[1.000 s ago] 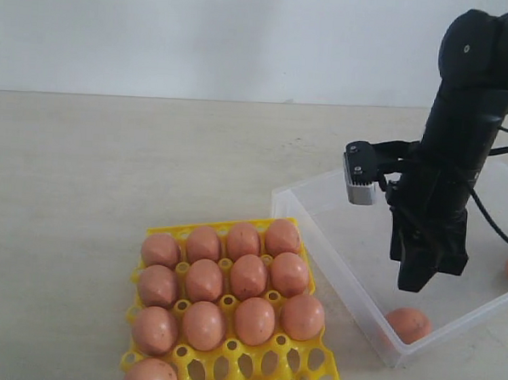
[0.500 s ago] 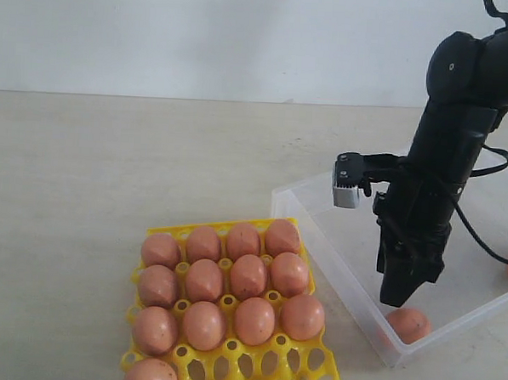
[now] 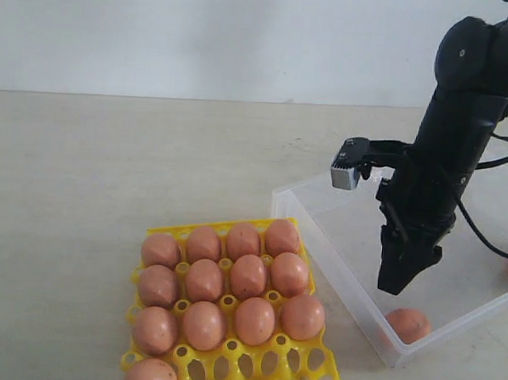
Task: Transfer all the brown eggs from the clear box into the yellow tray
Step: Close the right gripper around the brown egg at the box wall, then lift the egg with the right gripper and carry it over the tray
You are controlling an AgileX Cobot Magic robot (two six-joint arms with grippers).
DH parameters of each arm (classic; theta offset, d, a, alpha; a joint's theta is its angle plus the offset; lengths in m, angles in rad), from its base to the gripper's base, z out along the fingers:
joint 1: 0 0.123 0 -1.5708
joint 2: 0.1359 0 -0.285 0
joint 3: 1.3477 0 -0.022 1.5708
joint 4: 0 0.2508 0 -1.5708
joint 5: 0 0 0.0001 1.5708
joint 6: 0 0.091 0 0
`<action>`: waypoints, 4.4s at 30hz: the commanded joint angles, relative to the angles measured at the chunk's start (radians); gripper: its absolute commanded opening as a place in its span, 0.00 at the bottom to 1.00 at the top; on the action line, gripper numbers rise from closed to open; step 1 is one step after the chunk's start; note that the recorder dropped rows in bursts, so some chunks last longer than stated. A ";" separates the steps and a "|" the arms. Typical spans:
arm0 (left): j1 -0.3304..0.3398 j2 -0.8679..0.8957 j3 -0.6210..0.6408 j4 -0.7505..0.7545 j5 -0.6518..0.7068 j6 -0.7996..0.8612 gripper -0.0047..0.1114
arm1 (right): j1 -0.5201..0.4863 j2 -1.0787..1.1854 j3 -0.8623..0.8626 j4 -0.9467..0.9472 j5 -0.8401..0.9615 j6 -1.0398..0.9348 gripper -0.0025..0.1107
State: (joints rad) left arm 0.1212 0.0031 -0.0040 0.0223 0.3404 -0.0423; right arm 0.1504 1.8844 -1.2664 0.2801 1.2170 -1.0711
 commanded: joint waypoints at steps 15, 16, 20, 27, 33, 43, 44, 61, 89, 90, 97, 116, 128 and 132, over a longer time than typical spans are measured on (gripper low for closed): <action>-0.003 -0.003 0.004 0.000 -0.004 0.004 0.08 | -0.001 -0.150 0.216 -0.195 0.004 -0.248 0.46; -0.003 -0.003 0.004 0.000 -0.004 0.004 0.08 | -0.001 -0.147 0.235 -0.227 0.004 -0.248 0.46; -0.003 -0.003 0.004 0.000 -0.004 0.004 0.08 | -0.001 -0.143 0.249 -0.209 -0.069 -0.246 0.46; -0.003 -0.003 0.004 0.000 -0.004 0.004 0.08 | -0.001 -0.143 0.249 -0.072 -0.117 -0.246 0.46; -0.003 -0.003 0.004 0.000 -0.004 0.004 0.08 | -0.001 -0.143 0.238 -0.009 -0.136 -0.246 0.46; -0.003 -0.003 0.004 0.000 -0.004 0.004 0.08 | -0.001 -0.118 0.238 -0.042 -0.184 -0.246 0.46; -0.003 -0.003 0.004 0.000 -0.004 0.004 0.08 | -0.001 -0.114 0.238 -0.042 -0.179 -0.246 0.46; -0.003 -0.003 0.004 0.000 -0.004 0.004 0.08 | -0.001 -0.001 0.238 -0.089 -0.212 -0.246 0.46; -0.003 -0.003 0.004 0.000 -0.004 0.004 0.08 | -0.001 -0.001 0.238 0.218 -0.515 0.282 0.02; -0.003 -0.003 0.004 0.000 -0.004 0.004 0.08 | -0.001 -0.001 0.238 0.223 -0.527 0.301 0.02; -0.003 -0.003 0.004 0.000 -0.004 0.004 0.08 | -0.001 -0.001 0.238 0.223 -0.604 0.416 0.02; -0.003 -0.003 0.004 0.000 -0.004 0.004 0.08 | -0.001 -0.344 0.658 0.451 -1.301 0.438 0.02; -0.003 -0.003 0.004 0.000 -0.004 0.004 0.08 | -0.001 -0.561 0.732 0.266 -1.611 1.008 0.02; -0.003 -0.003 0.004 0.000 -0.004 0.004 0.08 | -0.001 -0.614 0.732 -0.121 -1.807 1.492 0.02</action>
State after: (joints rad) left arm 0.1212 0.0031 -0.0040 0.0223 0.3404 -0.0423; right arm 0.1504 1.3036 -0.5365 0.4112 -0.4474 0.1084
